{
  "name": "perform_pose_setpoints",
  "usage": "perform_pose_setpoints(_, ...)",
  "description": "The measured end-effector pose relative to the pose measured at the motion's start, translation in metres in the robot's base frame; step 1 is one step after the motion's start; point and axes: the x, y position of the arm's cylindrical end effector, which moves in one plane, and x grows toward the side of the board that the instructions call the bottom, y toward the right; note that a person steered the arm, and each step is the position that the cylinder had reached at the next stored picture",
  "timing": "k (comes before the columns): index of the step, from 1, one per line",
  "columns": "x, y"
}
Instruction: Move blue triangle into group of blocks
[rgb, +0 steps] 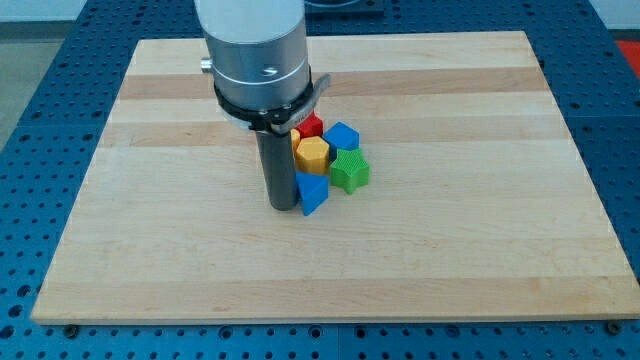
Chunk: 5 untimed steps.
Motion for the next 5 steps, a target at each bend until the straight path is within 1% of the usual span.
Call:
perform_pose_setpoints(3, 0.000, 0.024)
perform_pose_setpoints(4, 0.000, 0.023)
perform_pose_setpoints(5, 0.003, -0.003)
